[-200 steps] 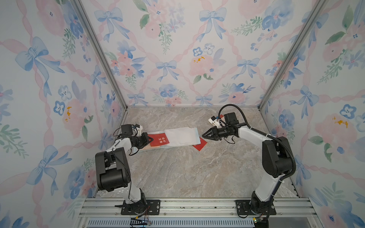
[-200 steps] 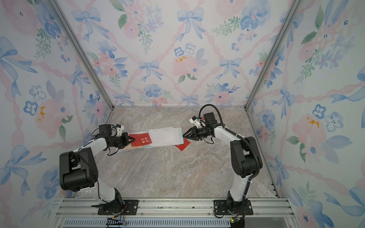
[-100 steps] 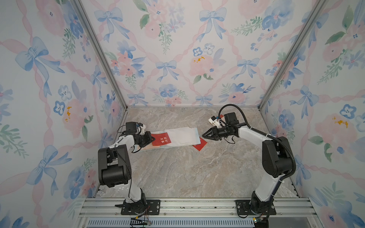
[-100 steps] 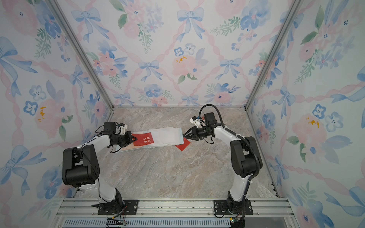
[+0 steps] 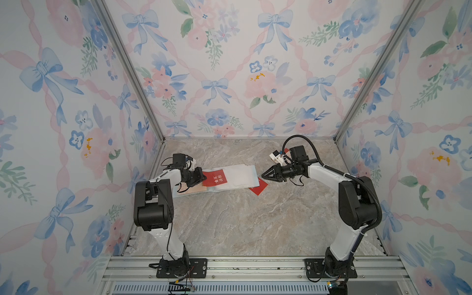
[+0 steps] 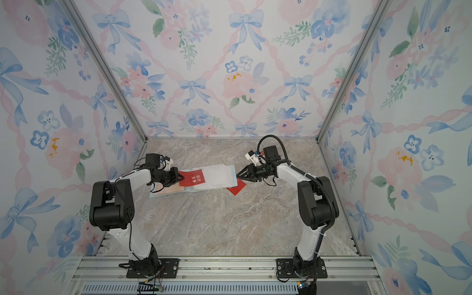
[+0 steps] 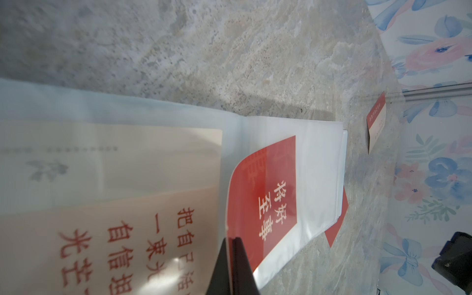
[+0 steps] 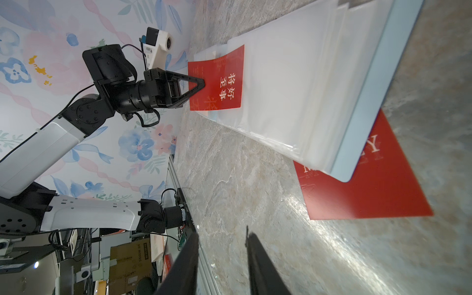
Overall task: Place the photos into the photo albums
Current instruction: Insert the photo into the photo album.
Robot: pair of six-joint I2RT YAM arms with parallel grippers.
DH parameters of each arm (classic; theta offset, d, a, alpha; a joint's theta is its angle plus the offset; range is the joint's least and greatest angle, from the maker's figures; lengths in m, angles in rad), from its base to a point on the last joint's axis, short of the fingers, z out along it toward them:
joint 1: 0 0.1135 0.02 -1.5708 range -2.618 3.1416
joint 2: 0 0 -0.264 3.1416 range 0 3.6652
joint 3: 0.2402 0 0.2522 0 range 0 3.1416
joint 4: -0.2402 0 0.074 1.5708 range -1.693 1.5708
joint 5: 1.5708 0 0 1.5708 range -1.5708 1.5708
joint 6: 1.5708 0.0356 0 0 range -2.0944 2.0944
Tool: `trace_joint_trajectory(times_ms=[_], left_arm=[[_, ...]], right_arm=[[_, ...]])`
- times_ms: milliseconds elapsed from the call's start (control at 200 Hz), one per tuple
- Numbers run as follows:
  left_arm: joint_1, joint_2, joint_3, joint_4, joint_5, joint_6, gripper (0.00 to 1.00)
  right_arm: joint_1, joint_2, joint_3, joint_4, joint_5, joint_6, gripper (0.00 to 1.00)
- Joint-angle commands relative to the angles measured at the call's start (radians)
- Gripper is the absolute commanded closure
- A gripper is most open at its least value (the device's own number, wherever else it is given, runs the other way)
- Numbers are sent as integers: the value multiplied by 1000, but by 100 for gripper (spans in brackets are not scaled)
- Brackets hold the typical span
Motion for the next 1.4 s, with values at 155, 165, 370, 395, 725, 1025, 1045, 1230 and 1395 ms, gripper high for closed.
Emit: trace_joint_trajectory(times_ms=[155, 165, 370, 395, 725, 1025, 1045, 1230, 1395], left_arm=[[-35, 78, 62, -20, -38, -22, 100], [-37, 80, 65, -20, -38, -22, 100], [-63, 120, 103, -20, -42, -24, 100], [-64, 125, 107, -20, -42, -24, 100], [-75, 179, 143, -20, -36, -15, 100], [-97, 150, 151, -22, -93, -17, 83], [-97, 145, 149, -21, -99, -17, 81], [-95, 124, 147, -29, -129, -26, 70], [-91, 106, 153, -41, -163, -25, 68]], right_arm=[[-8, -8, -17, 6, -11, -6, 67], [-8, -8, -17, 6, -11, -5, 67], [-7, -12, -20, 4, -9, -6, 67], [-8, -12, -19, 3, -9, -6, 67], [-10, -15, -17, -5, -5, -11, 67], [-5, -7, -11, -5, -6, -6, 67], [-5, -6, -11, -5, -5, -6, 67], [-6, -6, -11, -11, -5, -9, 67], [-6, -8, -9, -16, -4, -13, 67]])
